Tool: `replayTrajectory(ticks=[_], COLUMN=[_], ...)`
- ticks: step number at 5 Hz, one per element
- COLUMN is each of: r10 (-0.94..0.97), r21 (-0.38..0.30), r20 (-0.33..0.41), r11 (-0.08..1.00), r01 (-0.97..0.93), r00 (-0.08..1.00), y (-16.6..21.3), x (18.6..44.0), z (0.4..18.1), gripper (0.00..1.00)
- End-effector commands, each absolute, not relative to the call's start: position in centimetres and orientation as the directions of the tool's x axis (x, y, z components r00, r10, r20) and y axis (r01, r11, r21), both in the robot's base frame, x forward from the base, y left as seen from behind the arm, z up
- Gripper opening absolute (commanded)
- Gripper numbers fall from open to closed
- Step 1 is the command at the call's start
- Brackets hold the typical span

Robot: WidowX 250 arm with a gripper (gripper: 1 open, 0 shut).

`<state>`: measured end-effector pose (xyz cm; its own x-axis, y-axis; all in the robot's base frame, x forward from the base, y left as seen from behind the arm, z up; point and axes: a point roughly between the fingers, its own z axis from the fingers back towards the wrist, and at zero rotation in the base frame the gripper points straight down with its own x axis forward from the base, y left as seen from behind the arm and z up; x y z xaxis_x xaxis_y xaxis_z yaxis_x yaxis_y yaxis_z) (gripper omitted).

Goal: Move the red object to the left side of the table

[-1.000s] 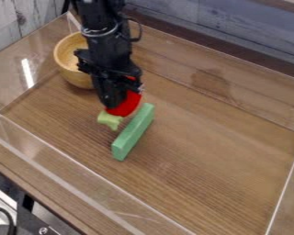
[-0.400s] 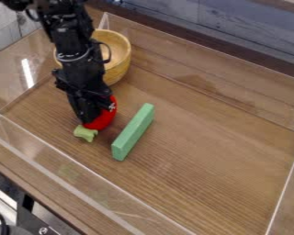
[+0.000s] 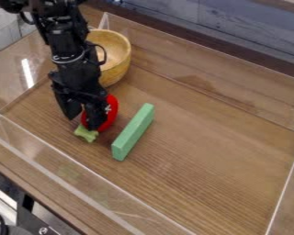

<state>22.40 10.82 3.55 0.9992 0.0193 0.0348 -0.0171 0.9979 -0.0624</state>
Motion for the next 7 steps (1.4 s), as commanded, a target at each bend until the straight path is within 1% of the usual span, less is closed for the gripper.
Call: replayTrajectory(ticks=[1, 4, 7], r10=[0.031, 0.054, 0.07], r21=[-0.053, -0.087, -0.111], r20=[0.075, 0.082, 0.087], r11=[0.998, 0.995, 0.992], r01=[-0.028, -0.047, -0.06], r00=[0.997, 0.995, 0.994], y=[11.1, 10.6, 10.4], x=[22.8, 23.1, 23.4], z=[5.1, 6.0, 6.2], gripper=[1.0, 1.0, 1.0])
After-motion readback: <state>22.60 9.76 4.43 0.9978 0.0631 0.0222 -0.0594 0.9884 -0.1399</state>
